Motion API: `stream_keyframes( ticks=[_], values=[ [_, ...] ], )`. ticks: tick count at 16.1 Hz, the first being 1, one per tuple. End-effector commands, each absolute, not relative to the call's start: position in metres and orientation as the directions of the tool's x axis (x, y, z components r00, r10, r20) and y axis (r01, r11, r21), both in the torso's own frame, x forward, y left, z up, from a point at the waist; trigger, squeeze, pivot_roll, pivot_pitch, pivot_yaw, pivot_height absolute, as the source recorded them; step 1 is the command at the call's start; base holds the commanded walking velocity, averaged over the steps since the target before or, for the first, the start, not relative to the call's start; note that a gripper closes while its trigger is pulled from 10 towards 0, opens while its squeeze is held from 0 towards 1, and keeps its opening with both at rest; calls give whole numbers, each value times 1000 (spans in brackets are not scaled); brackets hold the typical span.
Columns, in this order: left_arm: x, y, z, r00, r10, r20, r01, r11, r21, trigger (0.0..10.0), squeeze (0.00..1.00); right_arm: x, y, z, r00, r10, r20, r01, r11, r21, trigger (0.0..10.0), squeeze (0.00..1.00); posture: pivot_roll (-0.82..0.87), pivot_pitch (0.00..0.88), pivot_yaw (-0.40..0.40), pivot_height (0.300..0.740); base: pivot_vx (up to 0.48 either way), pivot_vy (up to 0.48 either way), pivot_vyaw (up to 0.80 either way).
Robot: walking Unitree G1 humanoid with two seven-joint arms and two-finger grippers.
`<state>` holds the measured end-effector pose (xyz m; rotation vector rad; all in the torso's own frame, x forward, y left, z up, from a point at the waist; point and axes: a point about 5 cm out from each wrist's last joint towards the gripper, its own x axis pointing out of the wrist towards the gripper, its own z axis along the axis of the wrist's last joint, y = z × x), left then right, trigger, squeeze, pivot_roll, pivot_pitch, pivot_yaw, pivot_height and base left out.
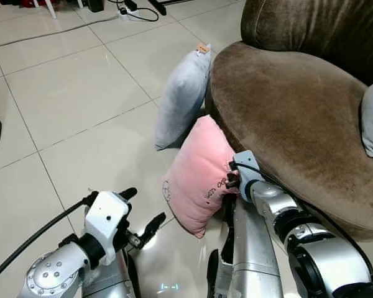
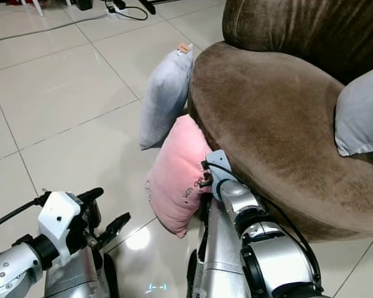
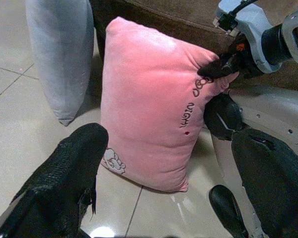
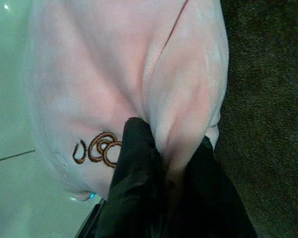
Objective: Move the pillow to the sofa from floor
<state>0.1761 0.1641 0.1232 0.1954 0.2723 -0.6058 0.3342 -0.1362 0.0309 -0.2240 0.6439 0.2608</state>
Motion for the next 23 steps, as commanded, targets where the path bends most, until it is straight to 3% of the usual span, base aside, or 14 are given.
stream_keyframes(
  ticks=[1,7,9,13,16,19,20,21,22,23],
  values=[
    [175,163,120,771,-547,-325,599,796,82,10000,0,328,-137,23,739,169,-652,-318,941,-116,0,0,-57,131,-99,446,0,0,0],
    [188,165,114,768,-551,-326,605,791,89,10000,0,331,-121,28,714,267,-647,-395,917,-57,0,0,-49,53,-87,446,0,0,0],
    [194,167,114,784,-535,-315,591,798,117,10000,0,334,-115,34,722,344,-601,-403,914,40,0,0,-30,0,-88,446,0,0,0],
    [205,179,119,849,-458,-263,513,834,204,10000,0,344,-121,60,805,429,-410,-352,901,252,0,0,-21,0,-85,446,0,0,0],
    [208,185,128,908,-374,-187,411,880,239,10000,0,335,-133,114,880,455,-137,-369,836,406,0,0,-21,0,-81,446,0,0,0],
    [222,186,138,948,-301,-105,318,912,258,10000,0,339,-161,195,922,359,144,-384,808,446,0,0,-23,0,-74,446,0,0,0],
    [228,183,143,951,-300,-76,309,911,272,10000,0,343,-182,241,921,277,272,-375,819,435,0,0,-26,0,-66,446,0,0,0],
    [232,181,149,952,-302,-51,304,910,282,10000,0,344,-200,279,911,205,358,-355,834,424,2039,0,-26,0,-64,446,0,0,0],
    [235,181,153,953,-301,-35,298,910,287,10000,0,346,-209,297,907,165,386,-330,849,412,10000,0,-27,0,-62,446,0,0,0],
    [242,181,162,955,-297,-1,283,911,298,10000,0,345,-227,333,875,81,477,-292,874,387,10000,0,-27,0,-62,446,0,0,0]
  ],
)
